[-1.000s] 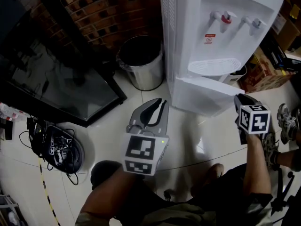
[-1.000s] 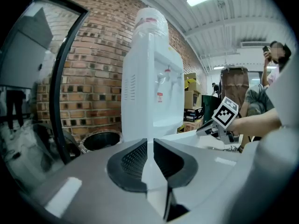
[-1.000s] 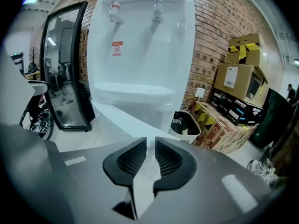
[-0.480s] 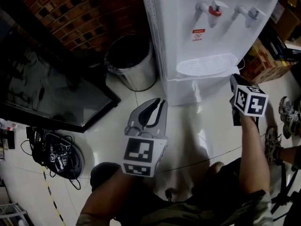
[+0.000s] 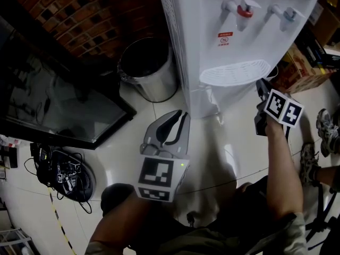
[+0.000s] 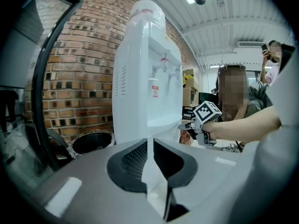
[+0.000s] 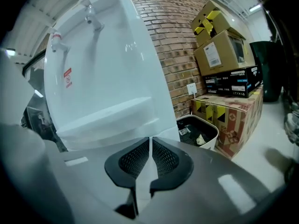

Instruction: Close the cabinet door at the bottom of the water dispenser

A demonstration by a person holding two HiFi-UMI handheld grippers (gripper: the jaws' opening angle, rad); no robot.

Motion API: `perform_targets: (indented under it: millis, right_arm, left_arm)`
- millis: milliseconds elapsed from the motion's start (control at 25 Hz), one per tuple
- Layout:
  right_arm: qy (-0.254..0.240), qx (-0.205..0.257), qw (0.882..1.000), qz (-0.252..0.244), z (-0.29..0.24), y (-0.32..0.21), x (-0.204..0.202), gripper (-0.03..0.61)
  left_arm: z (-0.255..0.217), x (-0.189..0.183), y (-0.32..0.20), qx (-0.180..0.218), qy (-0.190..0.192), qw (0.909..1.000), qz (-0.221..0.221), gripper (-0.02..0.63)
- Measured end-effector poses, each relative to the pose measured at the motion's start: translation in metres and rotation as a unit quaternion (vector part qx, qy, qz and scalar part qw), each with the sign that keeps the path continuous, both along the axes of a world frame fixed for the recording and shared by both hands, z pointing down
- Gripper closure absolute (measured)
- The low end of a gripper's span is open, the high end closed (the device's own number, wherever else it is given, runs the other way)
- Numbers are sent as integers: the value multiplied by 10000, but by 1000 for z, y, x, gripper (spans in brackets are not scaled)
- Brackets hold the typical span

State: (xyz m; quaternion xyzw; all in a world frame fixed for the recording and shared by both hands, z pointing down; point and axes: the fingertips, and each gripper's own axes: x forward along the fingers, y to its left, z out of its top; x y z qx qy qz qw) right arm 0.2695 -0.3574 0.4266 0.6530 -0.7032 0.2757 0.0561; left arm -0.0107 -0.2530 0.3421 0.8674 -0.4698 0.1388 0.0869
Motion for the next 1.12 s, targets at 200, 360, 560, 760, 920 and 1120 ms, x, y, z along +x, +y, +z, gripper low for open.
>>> perform_targets:
  millis: [200, 360, 560, 760, 920, 1120]
  right_arm:
    - [152, -32, 9999, 67, -9, 10, 4, 565]
    - [401, 267, 9988, -34, -42, 27, 0, 572]
    - [860, 744, 9932, -250, -93, 56, -14, 577]
    - [1292, 1278, 9819, -537, -149, 95, -42, 577]
    - [1269, 1425, 9779, -860, -170, 132, -69, 577]
    - [1175, 1685, 9733, -1026, -194, 183, -86, 577]
  left_arm:
    - [-6, -3, 4, 92, 2, 10000, -8, 572]
    - [-17, -4, 9, 238, 66, 9997, -26, 583]
    - [-31, -9, 21, 416, 98, 9990, -93, 612]
    - [-40, -28, 36, 482, 152, 9983, -278, 612]
    - [-56, -38, 56, 553, 358, 9970, -408, 612]
    - [-71, -29, 85, 703, 417, 9963, -253, 612]
